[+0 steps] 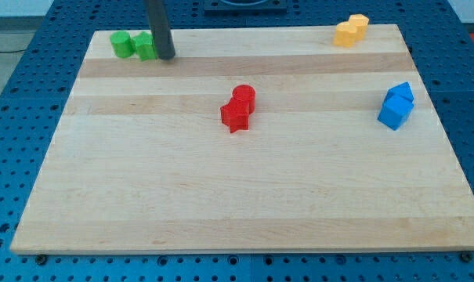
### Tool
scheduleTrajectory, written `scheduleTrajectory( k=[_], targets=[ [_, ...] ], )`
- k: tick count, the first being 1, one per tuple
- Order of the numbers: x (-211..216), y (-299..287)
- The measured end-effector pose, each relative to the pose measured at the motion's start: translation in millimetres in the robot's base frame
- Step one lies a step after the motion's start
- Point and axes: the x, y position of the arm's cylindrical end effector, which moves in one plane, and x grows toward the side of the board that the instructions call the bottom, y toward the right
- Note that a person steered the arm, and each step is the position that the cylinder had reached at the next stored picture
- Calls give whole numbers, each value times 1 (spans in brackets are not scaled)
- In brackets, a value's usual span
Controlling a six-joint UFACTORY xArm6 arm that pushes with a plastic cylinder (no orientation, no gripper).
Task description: Place the blue triangle at the bottom right side of the board
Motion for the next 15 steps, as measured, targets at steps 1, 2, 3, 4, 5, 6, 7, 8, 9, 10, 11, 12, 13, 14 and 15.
scheduleTrajectory(
  k=[1,2,3,4,5,6,7,8,9,10,11,12,13,14,15],
  targets=[
    [16,96],
    [21,195],
    [21,295],
    [28,373],
    [48,380],
    [68,380],
    [89,380],
    [108,380],
    [126,373],
    [146,368],
    [161,368],
    [157,368],
    [136,390],
    [138,445],
    [148,444]
  ],
)
